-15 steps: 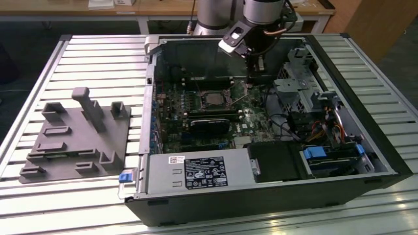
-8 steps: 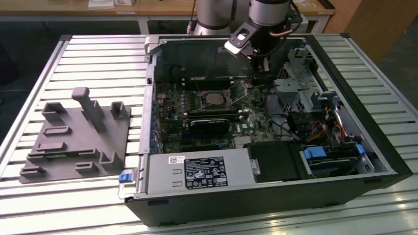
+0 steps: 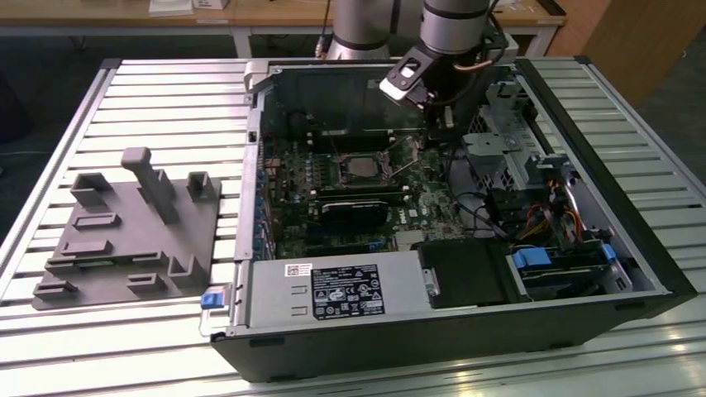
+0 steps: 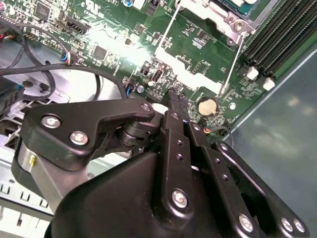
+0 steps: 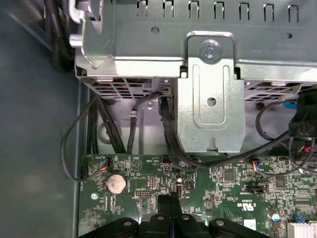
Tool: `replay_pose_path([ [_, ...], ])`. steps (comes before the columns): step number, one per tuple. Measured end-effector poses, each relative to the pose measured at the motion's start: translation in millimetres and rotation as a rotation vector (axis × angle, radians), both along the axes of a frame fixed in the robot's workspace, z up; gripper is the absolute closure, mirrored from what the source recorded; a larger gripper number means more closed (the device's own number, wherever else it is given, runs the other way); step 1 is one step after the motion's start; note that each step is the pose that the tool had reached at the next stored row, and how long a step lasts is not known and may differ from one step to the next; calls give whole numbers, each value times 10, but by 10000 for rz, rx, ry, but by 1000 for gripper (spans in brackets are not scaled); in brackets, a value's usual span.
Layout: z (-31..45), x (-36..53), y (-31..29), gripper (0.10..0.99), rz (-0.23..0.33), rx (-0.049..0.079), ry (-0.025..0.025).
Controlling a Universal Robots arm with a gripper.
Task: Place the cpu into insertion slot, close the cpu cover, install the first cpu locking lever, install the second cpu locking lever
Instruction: 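Close the cpu cover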
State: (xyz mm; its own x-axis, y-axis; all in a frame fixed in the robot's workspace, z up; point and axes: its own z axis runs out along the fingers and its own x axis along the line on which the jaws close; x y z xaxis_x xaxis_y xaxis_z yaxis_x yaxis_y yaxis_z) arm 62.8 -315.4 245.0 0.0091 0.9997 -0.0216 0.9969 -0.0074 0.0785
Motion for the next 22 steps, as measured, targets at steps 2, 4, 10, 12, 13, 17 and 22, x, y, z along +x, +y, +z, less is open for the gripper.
replay_pose_path([
  [2,-34,2,0,980,-1,0,0],
  [4,-61,4,0,980,0,0,0],
  [10,-68,5,0,980,1,0,0],
  [12,-69,6,0,980,2,-1,20],
  [13,-70,7,0,980,2,2,89],
  [17,-72,21,0,980,1,1,662],
  [22,-76,41,0,980,0,-2,1493],
])
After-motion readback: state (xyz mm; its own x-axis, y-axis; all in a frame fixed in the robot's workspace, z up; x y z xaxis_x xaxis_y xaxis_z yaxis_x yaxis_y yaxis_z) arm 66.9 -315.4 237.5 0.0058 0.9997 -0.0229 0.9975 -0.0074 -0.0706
